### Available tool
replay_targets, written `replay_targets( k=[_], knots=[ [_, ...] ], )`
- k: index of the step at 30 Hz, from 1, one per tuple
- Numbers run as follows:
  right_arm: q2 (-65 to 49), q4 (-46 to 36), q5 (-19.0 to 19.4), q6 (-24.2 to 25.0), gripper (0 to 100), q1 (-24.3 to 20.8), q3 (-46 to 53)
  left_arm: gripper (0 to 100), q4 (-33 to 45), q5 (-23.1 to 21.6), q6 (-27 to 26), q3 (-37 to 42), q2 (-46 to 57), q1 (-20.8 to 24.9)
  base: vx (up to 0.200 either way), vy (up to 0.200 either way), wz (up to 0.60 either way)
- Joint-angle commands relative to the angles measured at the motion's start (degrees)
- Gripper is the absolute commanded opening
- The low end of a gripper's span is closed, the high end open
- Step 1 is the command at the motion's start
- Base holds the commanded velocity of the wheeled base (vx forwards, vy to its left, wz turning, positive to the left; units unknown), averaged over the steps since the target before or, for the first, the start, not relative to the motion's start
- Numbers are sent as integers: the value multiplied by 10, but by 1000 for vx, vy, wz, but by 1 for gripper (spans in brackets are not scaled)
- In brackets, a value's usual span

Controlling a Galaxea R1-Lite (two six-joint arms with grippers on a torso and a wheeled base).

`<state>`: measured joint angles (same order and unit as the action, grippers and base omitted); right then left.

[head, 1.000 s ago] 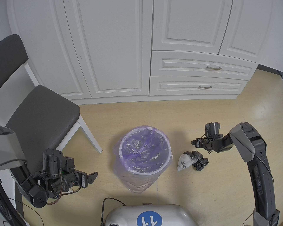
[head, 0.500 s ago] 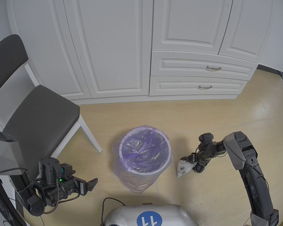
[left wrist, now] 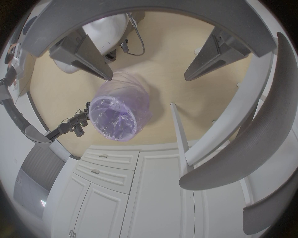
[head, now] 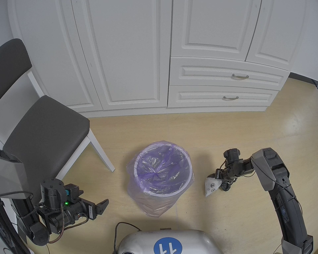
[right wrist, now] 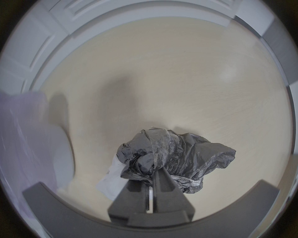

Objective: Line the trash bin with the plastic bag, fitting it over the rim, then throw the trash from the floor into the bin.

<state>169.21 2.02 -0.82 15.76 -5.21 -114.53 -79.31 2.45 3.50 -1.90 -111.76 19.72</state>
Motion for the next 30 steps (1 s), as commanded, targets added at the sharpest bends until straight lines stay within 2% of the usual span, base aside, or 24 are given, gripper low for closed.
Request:
replay_targets(
  k=[1, 2, 3, 6, 9, 12, 14, 15, 17, 20, 21, 23, 24, 27, 30],
  knots=[
    [-38, 30, -8, 42, 0, 4, 26, 100, -26, 3, -2, 16, 3, 0, 0, 0, 0],
    [-65, 67, -7, 74, 0, 5, 66, 100, -44, 5, -2, 19, 6, 3, 0, 0, 0],
    [-69, 74, -7, 79, 0, 5, 73, 100, -44, 5, -2, 19, 7, 3, 0, 0, 0],
    [-101, 200, -15, 144, 0, 5, 144, 100, -47, 13, -3, 19, 22, 7, 0, 0, 0],
    [-143, 294, -17, 183, 0, 5, 207, 100, -49, 14, -3, 19, 32, 7, 0, 0, 0],
    [-222, 349, -18, 185, 0, 5, 276, 100, -49, 13, -15, 19, 54, 8, 0, 0, 0],
    [-236, 353, -18, 184, 0, 5, 286, 100, -49, 13, -17, 19, 58, 8, 0, 0, 0],
    [-322, 380, -31, 169, 0, -5, 338, 100, -49, 13, -30, 18, 73, 23, 0, 0, 0],
    [-361, 392, -41, 154, 0, -13, 366, 100, -51, 18, -31, 15, 75, 33, 0, 0, 0],
    [-456, 465, -57, 86, 0, -45, 456, 100, -86, 58, -31, 14, 84, 36, 0, 0, 0],
    [-460, 469, -57, 83, 0, -46, 460, 100, -86, 59, -31, 14, 85, 36, 0, 0, 0],
    [-505, 560, -58, 45, 0, -79, 526, 100, -87, 65, -34, 15, 100, 37, 0, 0, 0],
    [-507, 570, -58, 42, 0, -82, 532, 100, -87, 65, -34, 15, 102, 37, 0, 0, 0],
    [-528, 672, -60, -8, 0, -141, 592, 100, -87, 63, -35, 13, 104, 39, 0, 0, 0],
    [-522, 736, -84, -45, 0, -202, 624, 100, -87, 64, -35, 8, 108, 38, 0, 0, 0]
  ],
)
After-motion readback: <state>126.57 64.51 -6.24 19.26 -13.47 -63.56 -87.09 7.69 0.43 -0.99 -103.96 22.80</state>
